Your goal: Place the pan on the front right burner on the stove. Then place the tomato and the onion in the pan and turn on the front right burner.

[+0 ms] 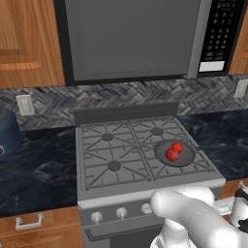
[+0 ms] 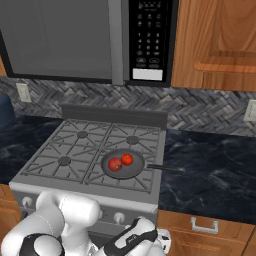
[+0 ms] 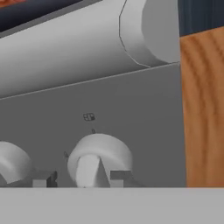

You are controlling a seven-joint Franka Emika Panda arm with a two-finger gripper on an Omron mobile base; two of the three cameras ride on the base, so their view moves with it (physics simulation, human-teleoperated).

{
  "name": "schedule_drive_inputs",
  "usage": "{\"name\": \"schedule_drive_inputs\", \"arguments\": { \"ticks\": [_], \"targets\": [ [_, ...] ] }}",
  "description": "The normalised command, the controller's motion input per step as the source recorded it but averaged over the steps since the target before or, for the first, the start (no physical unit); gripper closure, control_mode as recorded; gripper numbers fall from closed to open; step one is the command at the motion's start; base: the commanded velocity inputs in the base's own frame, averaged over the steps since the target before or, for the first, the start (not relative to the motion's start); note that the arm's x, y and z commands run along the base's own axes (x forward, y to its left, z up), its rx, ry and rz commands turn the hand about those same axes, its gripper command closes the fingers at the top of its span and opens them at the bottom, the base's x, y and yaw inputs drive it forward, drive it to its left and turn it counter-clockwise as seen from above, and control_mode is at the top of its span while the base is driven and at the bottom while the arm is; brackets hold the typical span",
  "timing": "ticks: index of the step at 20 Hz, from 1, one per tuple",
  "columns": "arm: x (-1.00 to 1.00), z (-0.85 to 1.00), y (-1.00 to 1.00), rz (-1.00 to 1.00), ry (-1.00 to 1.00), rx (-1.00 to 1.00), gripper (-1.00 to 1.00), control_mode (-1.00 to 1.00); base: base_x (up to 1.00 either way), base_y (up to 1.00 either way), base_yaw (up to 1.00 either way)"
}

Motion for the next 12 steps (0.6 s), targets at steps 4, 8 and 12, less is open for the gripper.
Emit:
{"name": "schedule_drive_inputs", "arguments": {
  "ticks": [4,8,12],
  "targets": [
    [0.0,-0.25,0.0,-0.02,0.0,0.0,-1.0,-1.0,0.0,0.0,0.0],
    [0.01,-0.23,0.01,-0.01,0.0,0.0,1.0,-1.0,0.0,0.0,0.0],
    [0.0,-0.13,0.0,-0.02,0.0,0.0,1.0,-1.0,0.0,0.0,0.0]
  ]
}}
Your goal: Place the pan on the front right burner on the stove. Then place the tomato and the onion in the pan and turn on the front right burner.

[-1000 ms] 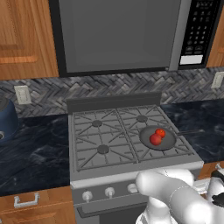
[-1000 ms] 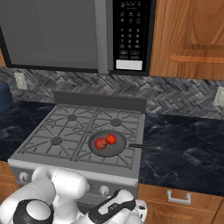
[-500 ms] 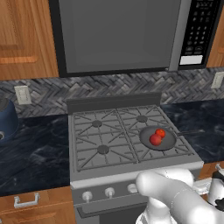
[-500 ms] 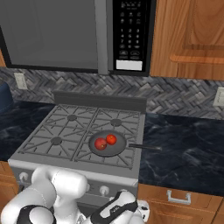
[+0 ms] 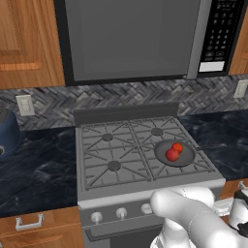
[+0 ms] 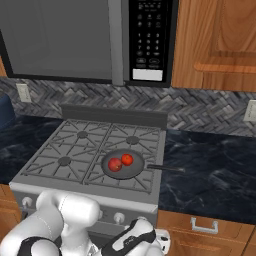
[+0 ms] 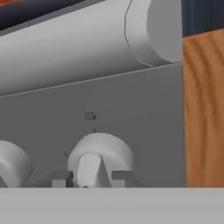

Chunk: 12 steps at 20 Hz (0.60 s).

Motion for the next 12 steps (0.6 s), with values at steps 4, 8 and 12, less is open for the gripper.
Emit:
{"name": "schedule_drive_inputs", "arguments": {
  "ticks": [4,8,12],
  "targets": [
    [0.0,-0.04,0.0,0.0,-0.03,0.0,1.0,-1.0,0.0,0.0,0.0],
    [0.0,0.0,0.07,0.0,-0.09,-0.07,1.0,-1.0,0.0,0.0,0.0],
    [0.0,0.0,0.18,0.0,-0.16,-0.2,1.0,-1.0,0.0,0.0,0.0]
  ]
}}
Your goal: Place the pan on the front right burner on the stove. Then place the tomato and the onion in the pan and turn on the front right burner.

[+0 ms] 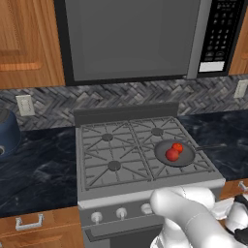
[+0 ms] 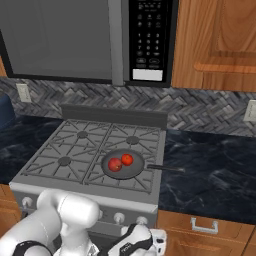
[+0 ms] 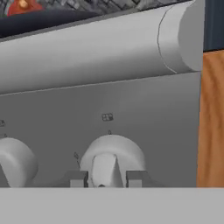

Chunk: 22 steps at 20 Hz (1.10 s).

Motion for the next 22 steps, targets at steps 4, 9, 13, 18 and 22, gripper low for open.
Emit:
{"name": "schedule_drive_inputs", "arguments": {
  "ticks": [4,9,13,18,22],
  "targets": [
    [-0.04,0.0,0.22,-0.01,-0.26,-0.36,1.0,-1.0,0.0,0.0,0.0],
    [0.0,0.0,0.1,-0.02,-0.25,-0.39,1.0,-1.0,0.0,0.0,0.0],
    [0.0,0.0,0.06,-0.02,-0.23,-0.39,1.0,-1.0,0.0,0.0,0.0],
    [0.0,0.0,0.09,-0.02,-0.24,-0.45,1.0,-1.0,0.0,0.0,0.0],
    [0.0,0.0,0.16,-0.02,-0.31,-0.63,1.0,-1.0,0.0,0.0,0.0]
  ]
}}
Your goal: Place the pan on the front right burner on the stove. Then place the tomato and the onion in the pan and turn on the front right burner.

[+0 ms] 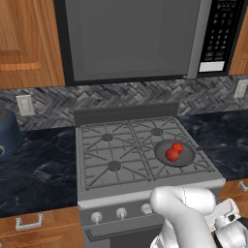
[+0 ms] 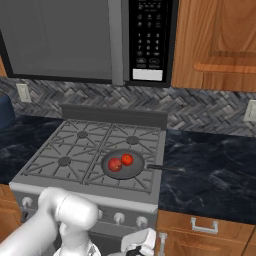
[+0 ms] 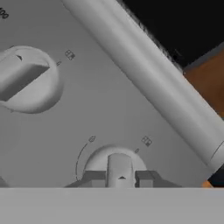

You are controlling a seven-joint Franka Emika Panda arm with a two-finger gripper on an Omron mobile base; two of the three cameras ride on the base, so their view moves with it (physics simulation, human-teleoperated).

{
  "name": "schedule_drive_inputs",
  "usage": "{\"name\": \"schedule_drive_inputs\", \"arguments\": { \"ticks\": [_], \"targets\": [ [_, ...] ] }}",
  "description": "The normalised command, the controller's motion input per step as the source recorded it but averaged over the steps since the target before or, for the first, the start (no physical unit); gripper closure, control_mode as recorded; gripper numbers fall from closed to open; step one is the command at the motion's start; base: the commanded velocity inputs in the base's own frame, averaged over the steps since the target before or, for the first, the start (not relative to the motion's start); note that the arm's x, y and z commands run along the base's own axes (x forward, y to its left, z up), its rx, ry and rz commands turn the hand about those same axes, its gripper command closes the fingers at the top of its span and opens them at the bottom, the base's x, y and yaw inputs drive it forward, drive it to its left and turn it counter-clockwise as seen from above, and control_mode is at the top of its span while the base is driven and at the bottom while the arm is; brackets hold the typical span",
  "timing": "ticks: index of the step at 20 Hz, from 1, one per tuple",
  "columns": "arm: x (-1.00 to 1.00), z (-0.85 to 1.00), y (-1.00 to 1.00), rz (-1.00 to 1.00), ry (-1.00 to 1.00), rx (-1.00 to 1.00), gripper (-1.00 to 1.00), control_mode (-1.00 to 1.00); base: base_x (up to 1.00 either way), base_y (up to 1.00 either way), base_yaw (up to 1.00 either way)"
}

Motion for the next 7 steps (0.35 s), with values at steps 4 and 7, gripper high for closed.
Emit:
{"name": "schedule_drive_inputs", "arguments": {
  "ticks": [4,7],
  "targets": [
    [0.0,0.0,0.14,-0.01,-0.29,-0.64,1.0,-1.0,0.0,0.0,0.0],
    [0.0,0.0,0.13,-0.01,-0.26,-0.62,1.0,-1.0,0.0,0.0,0.0]
  ]
}}
